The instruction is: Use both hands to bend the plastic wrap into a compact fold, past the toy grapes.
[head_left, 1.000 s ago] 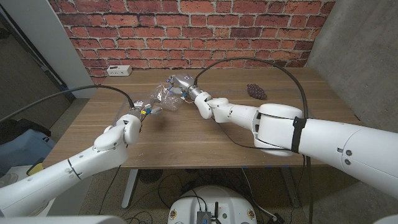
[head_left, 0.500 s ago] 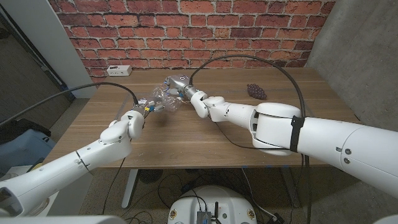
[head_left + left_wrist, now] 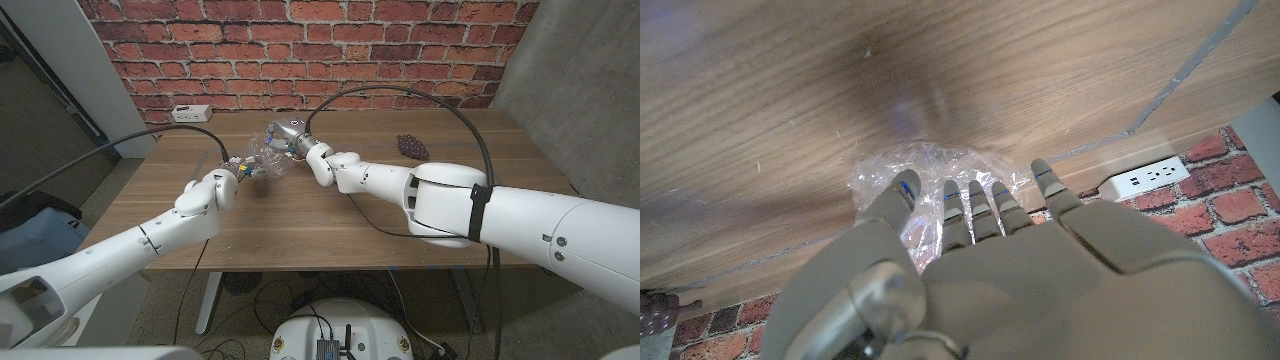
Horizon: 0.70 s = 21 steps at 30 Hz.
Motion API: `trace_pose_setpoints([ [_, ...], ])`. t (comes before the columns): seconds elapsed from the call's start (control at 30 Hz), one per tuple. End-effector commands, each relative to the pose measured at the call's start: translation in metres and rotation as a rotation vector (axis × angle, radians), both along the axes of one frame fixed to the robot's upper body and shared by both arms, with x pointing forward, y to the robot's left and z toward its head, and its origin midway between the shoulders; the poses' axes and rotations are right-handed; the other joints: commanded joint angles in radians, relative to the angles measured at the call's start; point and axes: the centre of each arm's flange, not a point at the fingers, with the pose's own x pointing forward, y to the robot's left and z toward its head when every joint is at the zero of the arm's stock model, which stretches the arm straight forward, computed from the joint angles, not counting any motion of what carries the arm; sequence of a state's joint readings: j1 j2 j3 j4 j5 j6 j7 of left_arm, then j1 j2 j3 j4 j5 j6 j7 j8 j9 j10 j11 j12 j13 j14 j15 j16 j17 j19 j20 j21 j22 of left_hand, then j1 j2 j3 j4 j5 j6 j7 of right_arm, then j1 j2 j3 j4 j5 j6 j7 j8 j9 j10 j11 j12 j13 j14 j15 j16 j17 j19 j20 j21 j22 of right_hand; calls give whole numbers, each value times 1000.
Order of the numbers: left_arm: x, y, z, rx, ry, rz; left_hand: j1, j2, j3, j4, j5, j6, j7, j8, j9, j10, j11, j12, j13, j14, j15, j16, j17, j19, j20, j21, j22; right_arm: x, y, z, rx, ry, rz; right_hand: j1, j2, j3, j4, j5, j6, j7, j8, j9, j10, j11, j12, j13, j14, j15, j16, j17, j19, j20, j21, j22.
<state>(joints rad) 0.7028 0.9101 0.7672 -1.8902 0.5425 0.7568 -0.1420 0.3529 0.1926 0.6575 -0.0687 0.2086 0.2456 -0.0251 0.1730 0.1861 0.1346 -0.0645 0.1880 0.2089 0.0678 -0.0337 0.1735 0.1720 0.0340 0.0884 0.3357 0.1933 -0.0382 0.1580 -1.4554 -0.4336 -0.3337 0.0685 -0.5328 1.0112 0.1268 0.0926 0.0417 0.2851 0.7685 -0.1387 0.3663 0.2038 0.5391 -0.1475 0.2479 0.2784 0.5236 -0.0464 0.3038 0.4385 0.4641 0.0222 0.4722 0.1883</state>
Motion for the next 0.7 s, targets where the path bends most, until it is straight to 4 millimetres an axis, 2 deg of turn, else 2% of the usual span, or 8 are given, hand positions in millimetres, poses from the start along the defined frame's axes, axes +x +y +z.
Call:
trace_pose_setpoints([
  [0.03,15,-4,5,4,53,-11,-3,1,6,6,2,-10,4,-2,-1,-3,1,0,-1,-6,-37,0,1,4,-8,-6,2,8,-14,9,35,29,-20,-53,-21,-29,16,-2,-136,3,-81,-6,-41,24,-21,4,-8,-160,-13,1,1,22,-3,0],
  [0.17,18,-7,6,3,60,-16,-2,0,7,6,3,-14,1,-1,-1,-5,-1,1,-1,-5,-38,1,-1,4,-9,-6,2,10,-22,13,73,51,18,-101,-30,-51,35,3,-229,15,-136,-6,-100,52,-40,4,-40,-140,-28,3,-3,40,-10,-1],
  [0.2,19,-8,7,4,63,-17,-2,-1,7,6,3,-15,1,-1,-1,-5,-1,2,-2,-5,-38,1,-1,5,-10,-6,2,9,-25,14,94,61,41,-103,-14,-45,38,6,-247,16,-146,-6,-107,56,-41,5,-45,-134,-30,5,-4,43,-12,-1],
  [0.23,19,-9,7,7,63,-17,-2,-2,7,5,3,-16,2,-1,-1,-5,-1,2,-2,-5,-36,1,-1,5,-10,-6,2,8,-27,15,110,70,69,-96,7,-33,36,9,-244,14,-146,-5,-107,55,-40,5,-44,-136,-30,6,-4,33,-12,-1],
  [0.3,20,-11,8,11,64,-17,-2,-4,6,5,3,-18,2,-1,-1,-5,-1,3,-2,-3,-35,2,-2,6,-9,-6,2,5,-30,15,130,60,120,-43,52,13,5,14,-202,11,-136,-3,-84,61,-28,5,-35,-141,-31,4,3,-5,-11,0],
  [0.37,22,-12,9,10,68,-20,-2,-6,6,4,2,-21,1,-1,-1,-5,-2,4,-2,-3,-35,3,-2,6,-7,-6,2,1,-31,15,126,57,160,-18,67,45,-10,13,-161,0,-125,-2,-60,56,-18,5,-21,-147,-29,0,22,-37,-4,0],
  [0.43,23,-13,9,11,73,-22,-2,-7,5,4,2,-21,1,0,-1,-5,-1,5,-3,0,-32,4,-3,7,-7,-6,2,-1,-31,14,114,63,190,-7,79,66,-13,12,-157,-1,-127,-1,-53,52,-17,5,-17,-150,-31,-2,22,-53,-4,0],
  [0.7,26,-17,6,5,98,-35,-4,-11,5,5,2,-23,-8,4,-1,-1,2,9,-4,15,-26,9,-3,13,-4,-4,2,-8,-31,7,77,70,270,-38,86,109,30,-8,-138,-1,-129,0,-68,51,-28,1,-29,-149,-36,-1,4,-46,-9,1],
])
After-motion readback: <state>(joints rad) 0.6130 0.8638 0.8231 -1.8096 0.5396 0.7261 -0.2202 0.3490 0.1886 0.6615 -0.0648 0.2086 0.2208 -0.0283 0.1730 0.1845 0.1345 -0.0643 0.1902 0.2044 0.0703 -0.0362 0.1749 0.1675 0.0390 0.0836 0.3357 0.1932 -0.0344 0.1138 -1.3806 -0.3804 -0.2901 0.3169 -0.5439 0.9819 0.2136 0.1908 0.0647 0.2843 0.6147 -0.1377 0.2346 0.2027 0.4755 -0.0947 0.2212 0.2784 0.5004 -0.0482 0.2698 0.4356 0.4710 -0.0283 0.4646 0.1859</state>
